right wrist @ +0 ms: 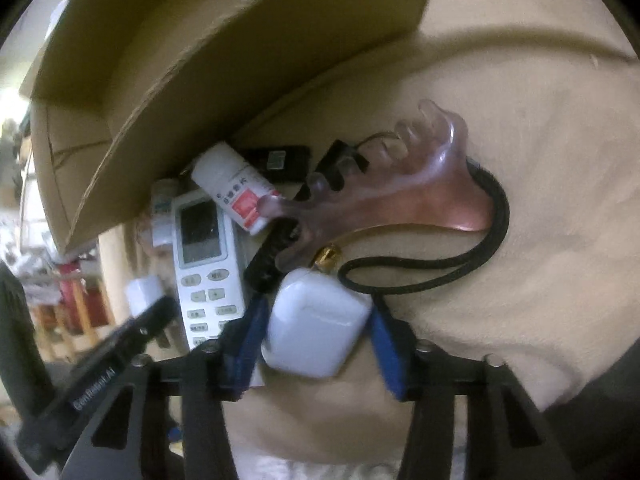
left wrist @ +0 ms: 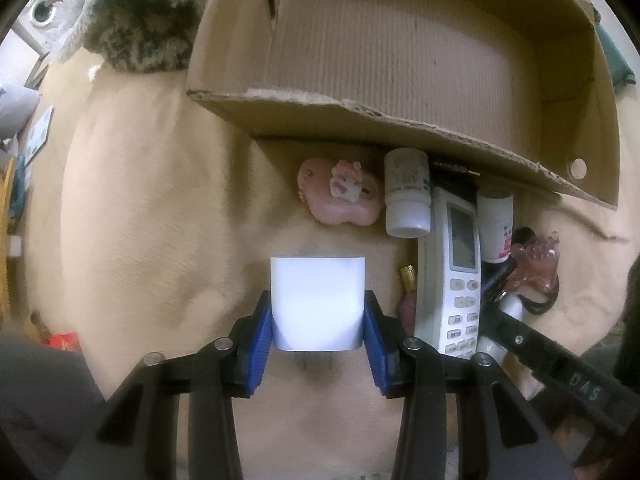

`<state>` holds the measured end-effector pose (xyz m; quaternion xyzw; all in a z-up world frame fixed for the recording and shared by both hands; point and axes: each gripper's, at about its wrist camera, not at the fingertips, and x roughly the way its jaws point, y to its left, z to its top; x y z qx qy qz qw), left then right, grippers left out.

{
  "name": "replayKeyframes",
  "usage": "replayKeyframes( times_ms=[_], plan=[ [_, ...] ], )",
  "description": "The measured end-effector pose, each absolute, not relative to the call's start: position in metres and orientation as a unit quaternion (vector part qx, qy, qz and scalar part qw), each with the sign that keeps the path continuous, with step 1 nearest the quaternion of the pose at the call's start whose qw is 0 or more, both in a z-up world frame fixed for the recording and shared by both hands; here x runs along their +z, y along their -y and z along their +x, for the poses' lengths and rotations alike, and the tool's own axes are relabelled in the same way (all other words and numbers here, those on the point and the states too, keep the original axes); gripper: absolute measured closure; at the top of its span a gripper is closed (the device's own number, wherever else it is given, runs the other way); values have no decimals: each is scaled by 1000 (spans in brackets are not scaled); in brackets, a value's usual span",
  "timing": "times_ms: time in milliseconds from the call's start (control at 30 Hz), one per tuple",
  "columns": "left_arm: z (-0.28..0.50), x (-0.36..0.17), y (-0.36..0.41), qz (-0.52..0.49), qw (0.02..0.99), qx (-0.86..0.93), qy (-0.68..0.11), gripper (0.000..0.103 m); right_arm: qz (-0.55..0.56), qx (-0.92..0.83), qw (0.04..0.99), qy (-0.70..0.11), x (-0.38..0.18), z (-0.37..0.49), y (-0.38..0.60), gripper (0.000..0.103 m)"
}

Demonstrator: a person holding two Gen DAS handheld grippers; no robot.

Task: Organize rigid objects
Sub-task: 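Grasp the white charger plug with the left gripper while the right grasps the earbud case, then carry both items into the box and open both grippers to release them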

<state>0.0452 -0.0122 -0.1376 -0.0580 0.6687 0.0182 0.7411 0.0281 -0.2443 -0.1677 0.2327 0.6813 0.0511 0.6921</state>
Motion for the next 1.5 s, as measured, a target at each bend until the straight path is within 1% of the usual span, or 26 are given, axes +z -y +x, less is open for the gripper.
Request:
replayKeyframes(
  times_ms=[133,300,367,500,600,833,967,1233,1367,1500],
  plan=[
    [45,-139,13,-59,746,24,-662,65,223,57,705,-671,-157,21,237,57],
    [33,-126,2,-51,758,33,-650,65,210,68,728,-649,-147,11,226,57],
    [29,-115,-4,-72,767,34,-637,65,214,74,737,-636,-139,8,225,57],
    [17,-90,-15,-50,795,58,-602,65,220,87,757,-609,-116,-5,229,57],
    [10,-78,-23,-63,797,65,-597,65,223,96,776,-581,-95,-11,229,57],
    [3,-44,3,-21,839,46,-541,65,182,98,830,-519,-60,-17,234,57],
    [15,-26,10,-5,855,31,-517,65,148,114,855,-484,-38,-8,231,57],
    [65,-9,15,-15,864,7,-504,65,109,136,865,-471,-12,33,217,57],
    [90,-10,20,-9,860,0,-510,65,87,139,869,-468,-8,65,213,57],
    [116,-23,28,12,857,-2,-515,65,64,135,866,-476,-17,97,210,57]
  ],
)
